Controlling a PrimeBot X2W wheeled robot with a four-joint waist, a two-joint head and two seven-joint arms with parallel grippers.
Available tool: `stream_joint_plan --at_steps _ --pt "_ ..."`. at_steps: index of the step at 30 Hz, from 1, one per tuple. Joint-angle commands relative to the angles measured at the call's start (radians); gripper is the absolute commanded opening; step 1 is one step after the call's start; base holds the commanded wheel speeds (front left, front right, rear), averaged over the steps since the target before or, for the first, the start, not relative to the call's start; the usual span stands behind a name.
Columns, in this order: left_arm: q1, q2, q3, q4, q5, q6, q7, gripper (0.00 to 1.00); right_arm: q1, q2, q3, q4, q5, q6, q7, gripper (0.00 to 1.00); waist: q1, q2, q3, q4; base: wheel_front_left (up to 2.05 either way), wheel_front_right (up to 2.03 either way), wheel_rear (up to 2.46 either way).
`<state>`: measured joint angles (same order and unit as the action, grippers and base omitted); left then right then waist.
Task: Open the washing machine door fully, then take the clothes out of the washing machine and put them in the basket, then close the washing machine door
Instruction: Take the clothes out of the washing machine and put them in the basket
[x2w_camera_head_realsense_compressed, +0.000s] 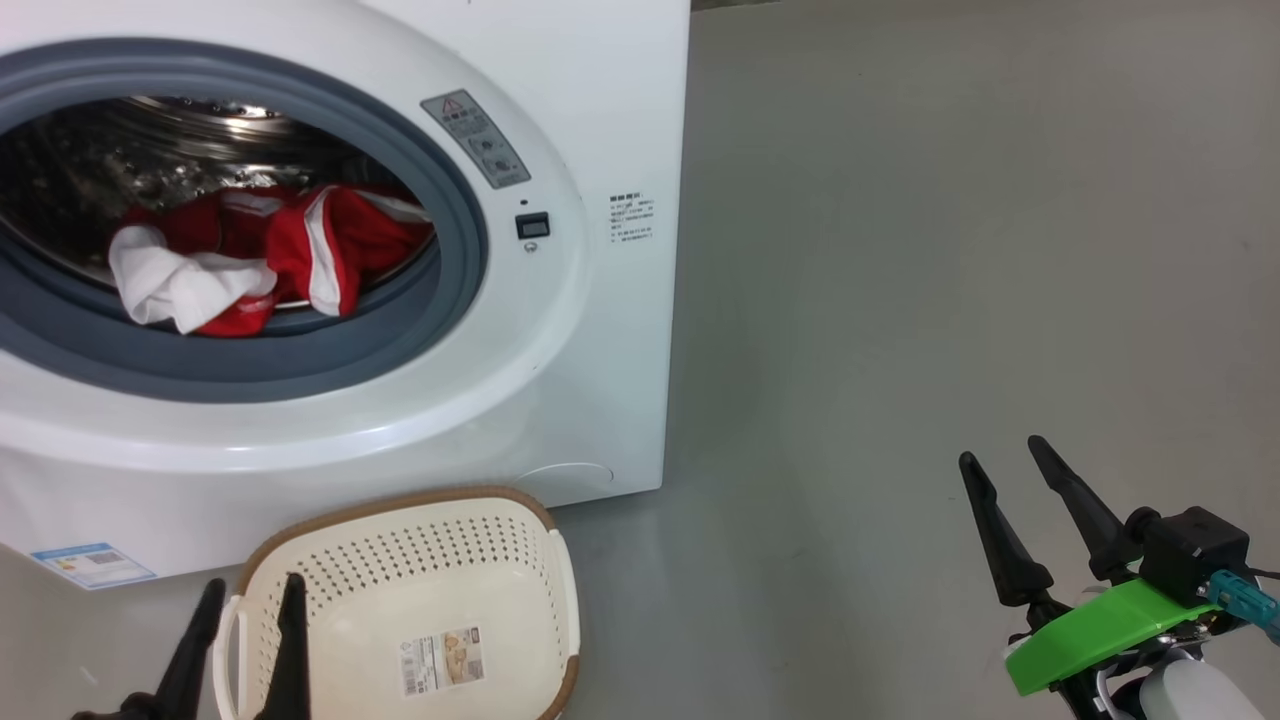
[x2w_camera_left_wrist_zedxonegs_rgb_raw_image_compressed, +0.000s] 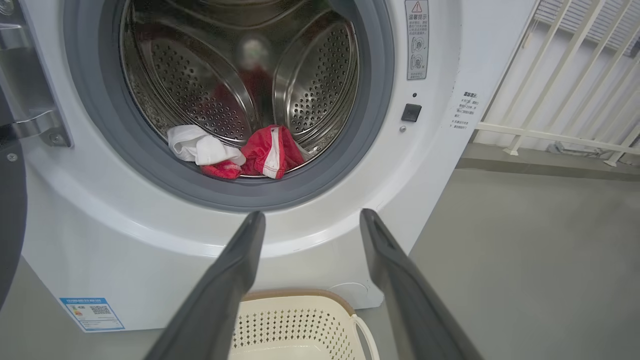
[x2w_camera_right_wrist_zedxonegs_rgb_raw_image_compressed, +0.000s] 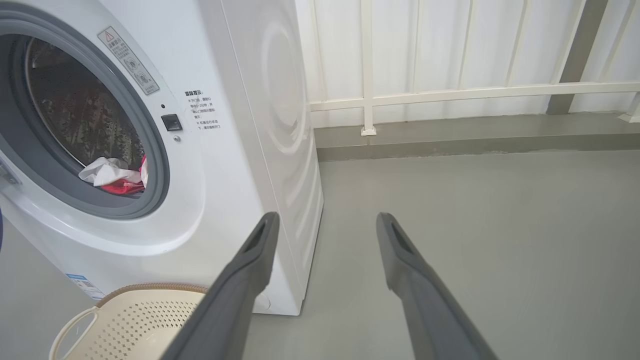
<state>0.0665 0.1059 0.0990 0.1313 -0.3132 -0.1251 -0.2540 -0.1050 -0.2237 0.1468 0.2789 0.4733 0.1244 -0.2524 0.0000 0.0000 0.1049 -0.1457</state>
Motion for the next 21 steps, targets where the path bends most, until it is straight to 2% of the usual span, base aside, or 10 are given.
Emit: stream_joint_plan --at_steps 1,10,15,21 --pt "-0.022 0.020 0.036 -0.026 0.006 -0.006 -0.008 1.00 -0.015 -0.014 0.019 -0.025 -0.007 0.006 -0.009 1.00 0.0000 0.0000 0.001 0.000 0.28 -0.28 0.00" --pt "-0.022 0.020 0.037 -0.027 0.003 -0.006 -0.008 1.00 -0.014 -0.010 0.017 -0.026 -0.010 0.006 -0.009 1.00 0.0000 0.0000 0.006 0.000 0.02 -0.02 0.00" --pt "-0.039 0.016 0.034 0.026 -0.012 -0.006 -0.008 1.00 -0.023 -0.005 0.025 -0.029 -0.012 0.006 -0.009 1.00 0.0000 0.0000 0.022 -0.008 0.00 0.00 0.00" --pt "-0.172 0.042 -0.002 0.113 -0.017 -0.006 -0.008 1.00 -0.044 0.004 0.020 -0.039 -0.015 0.006 -0.009 1.00 0.0000 0.0000 0.078 -0.013 0.00 0.00 0.00"
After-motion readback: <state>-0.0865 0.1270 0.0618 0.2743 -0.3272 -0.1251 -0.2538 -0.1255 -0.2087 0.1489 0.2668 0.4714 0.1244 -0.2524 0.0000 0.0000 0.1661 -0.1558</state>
